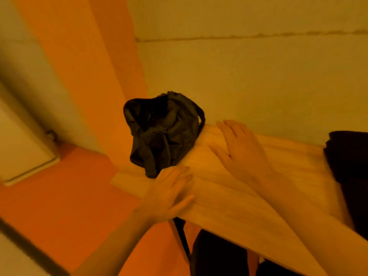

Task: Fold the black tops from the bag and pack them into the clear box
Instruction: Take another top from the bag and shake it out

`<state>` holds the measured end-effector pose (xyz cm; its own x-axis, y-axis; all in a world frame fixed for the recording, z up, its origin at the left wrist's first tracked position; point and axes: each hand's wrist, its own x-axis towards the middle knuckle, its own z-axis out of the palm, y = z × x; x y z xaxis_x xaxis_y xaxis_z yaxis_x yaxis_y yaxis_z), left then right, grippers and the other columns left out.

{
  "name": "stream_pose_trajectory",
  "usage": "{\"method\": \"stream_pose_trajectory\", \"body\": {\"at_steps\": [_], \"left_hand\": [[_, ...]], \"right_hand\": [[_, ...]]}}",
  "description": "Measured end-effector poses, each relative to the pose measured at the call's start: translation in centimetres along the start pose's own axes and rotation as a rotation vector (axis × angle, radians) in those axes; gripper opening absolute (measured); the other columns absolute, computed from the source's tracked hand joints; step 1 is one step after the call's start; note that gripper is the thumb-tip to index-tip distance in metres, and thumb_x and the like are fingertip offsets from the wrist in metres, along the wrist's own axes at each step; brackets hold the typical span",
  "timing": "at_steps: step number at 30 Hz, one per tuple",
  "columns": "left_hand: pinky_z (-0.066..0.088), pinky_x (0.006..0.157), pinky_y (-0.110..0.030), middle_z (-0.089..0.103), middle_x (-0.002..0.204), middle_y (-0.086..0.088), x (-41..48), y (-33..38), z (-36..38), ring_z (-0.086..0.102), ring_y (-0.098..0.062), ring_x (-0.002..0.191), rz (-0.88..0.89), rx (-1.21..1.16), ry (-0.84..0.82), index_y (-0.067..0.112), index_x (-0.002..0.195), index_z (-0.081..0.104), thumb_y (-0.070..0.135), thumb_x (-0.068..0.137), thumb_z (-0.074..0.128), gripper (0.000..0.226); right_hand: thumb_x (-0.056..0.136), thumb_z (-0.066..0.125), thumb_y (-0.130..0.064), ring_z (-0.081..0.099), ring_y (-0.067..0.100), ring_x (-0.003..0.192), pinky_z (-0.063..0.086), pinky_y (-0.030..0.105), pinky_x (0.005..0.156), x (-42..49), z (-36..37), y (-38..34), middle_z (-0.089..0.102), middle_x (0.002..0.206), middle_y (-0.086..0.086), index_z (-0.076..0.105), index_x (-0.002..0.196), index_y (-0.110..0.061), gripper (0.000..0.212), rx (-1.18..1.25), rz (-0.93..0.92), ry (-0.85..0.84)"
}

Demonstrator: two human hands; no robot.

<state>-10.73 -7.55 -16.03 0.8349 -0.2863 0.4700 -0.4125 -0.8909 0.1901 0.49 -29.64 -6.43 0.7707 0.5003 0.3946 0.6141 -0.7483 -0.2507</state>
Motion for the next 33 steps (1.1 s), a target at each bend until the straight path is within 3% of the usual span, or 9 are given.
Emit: {"method": "stream_pose_trajectory", "body": {"at_steps": [5, 12, 15, 20, 21, 24, 26, 29, 33], "left_hand": [[0.025, 0.119, -0.058, 0.025, 0.165, -0.015, -0.9, -3.9, -1.0, 0.021, -0.032, 0.154, -0.336, 0.102, 0.339, 0.013, 0.152, 0.044, 0.054, 0.097, 0.055, 0.069], [0.01, 0.124, -0.059, -0.005, 0.171, -0.002, -1.0, -9.0, -0.6, -0.009, -0.022, 0.157, -0.645, 0.041, 0.243, 0.024, 0.163, 0.003, 0.081, 0.09, 0.039, 0.099], [0.007, 0.125, -0.057, -0.013, 0.17, 0.002, -1.0, -9.3, -0.4, -0.015, -0.019, 0.156, -0.665, -0.014, 0.218, 0.029, 0.163, -0.005, 0.084, 0.09, 0.031, 0.098], [0.007, 0.125, -0.058, -0.022, 0.168, 0.004, -1.0, -9.7, 0.1, -0.018, -0.02, 0.156, -0.608, -0.027, 0.131, 0.036, 0.161, -0.009, 0.083, 0.088, 0.041, 0.101], [0.01, 0.124, -0.058, -0.021, 0.168, 0.003, -0.9, -9.8, 0.3, -0.017, -0.021, 0.156, -0.596, -0.026, 0.135, 0.036, 0.161, -0.008, 0.082, 0.088, 0.045, 0.102], [0.01, 0.125, -0.057, -0.021, 0.168, 0.006, -0.9, -9.9, 0.3, -0.016, -0.019, 0.156, -0.607, -0.07, 0.129, 0.043, 0.159, -0.012, 0.081, 0.087, 0.044, 0.099], [0.006, 0.126, -0.053, -0.02, 0.168, 0.009, -0.8, -9.7, 0.2, -0.016, -0.017, 0.156, -0.643, -0.098, 0.091, 0.046, 0.157, -0.016, 0.084, 0.086, 0.037, 0.096], [0.006, 0.126, -0.052, -0.012, 0.17, 0.008, -0.7, -9.5, 0.1, -0.011, -0.016, 0.157, -0.657, -0.075, 0.053, 0.043, 0.157, -0.017, 0.084, 0.087, 0.037, 0.098], [0.007, 0.126, -0.05, -0.005, 0.171, 0.009, -0.7, -9.3, 0.2, -0.006, -0.016, 0.157, -0.66, -0.069, 0.05, 0.04, 0.158, -0.018, 0.084, 0.089, 0.037, 0.099]], "right_hand": [[0.099, 0.033, -0.065, 0.047, 0.033, 0.131, 0.044, 0.048, 0.103, 10.2, 3.2, -5.4, 0.056, 0.139, 0.013, 0.05, 0.143, -0.01, 0.073, 0.066, -0.193, -0.028], [0.102, 0.046, -0.05, 0.051, 0.03, 0.128, 0.044, 0.046, 0.102, 18.5, 8.7, -8.4, 0.055, 0.14, 0.01, 0.05, 0.144, -0.017, 0.054, -0.007, -0.368, -0.264], [0.1, 0.058, -0.039, 0.054, 0.03, 0.123, 0.046, 0.045, 0.1, 20.9, 10.6, -9.5, 0.058, 0.135, 0.011, 0.05, 0.144, -0.017, 0.05, -0.044, -0.356, -0.378], [0.089, 0.073, -0.042, 0.056, 0.034, 0.123, 0.049, 0.048, 0.101, 23.0, 14.0, -10.8, 0.059, 0.135, 0.011, 0.053, 0.142, -0.017, 0.062, -0.061, -0.19, -0.509], [0.088, 0.075, -0.041, 0.059, 0.033, 0.118, 0.052, 0.048, 0.098, 23.1, 14.6, -10.9, 0.062, 0.128, 0.011, 0.059, 0.136, -0.017, 0.056, -0.068, -0.173, -0.519], [0.093, 0.071, -0.019, 0.067, 0.031, 0.093, 0.058, 0.047, 0.083, 23.3, 16.0, -10.7, 0.071, 0.101, 0.01, 0.072, 0.091, -0.019, 0.001, 0.002, -0.126, -0.46], [0.095, 0.063, -0.008, 0.066, 0.032, 0.086, 0.058, 0.048, 0.08, 23.3, 16.6, -10.3, 0.071, 0.096, 0.012, 0.071, 0.084, -0.015, 0.015, 0.014, -0.101, -0.435], [0.097, 0.06, -0.005, 0.066, 0.031, 0.088, 0.058, 0.049, 0.082, 23.4, 16.3, -10.3, 0.071, 0.098, 0.013, 0.073, 0.094, -0.01, 0.014, 0.065, -0.089, -0.403], [0.095, 0.068, -0.029, 0.065, 0.029, 0.09, 0.055, 0.045, 0.088, 23.4, 14.8, -10.8, 0.069, 0.096, 0.011, 0.068, 0.097, -0.009, 0.02, -0.023, -0.127, -0.434]]}}
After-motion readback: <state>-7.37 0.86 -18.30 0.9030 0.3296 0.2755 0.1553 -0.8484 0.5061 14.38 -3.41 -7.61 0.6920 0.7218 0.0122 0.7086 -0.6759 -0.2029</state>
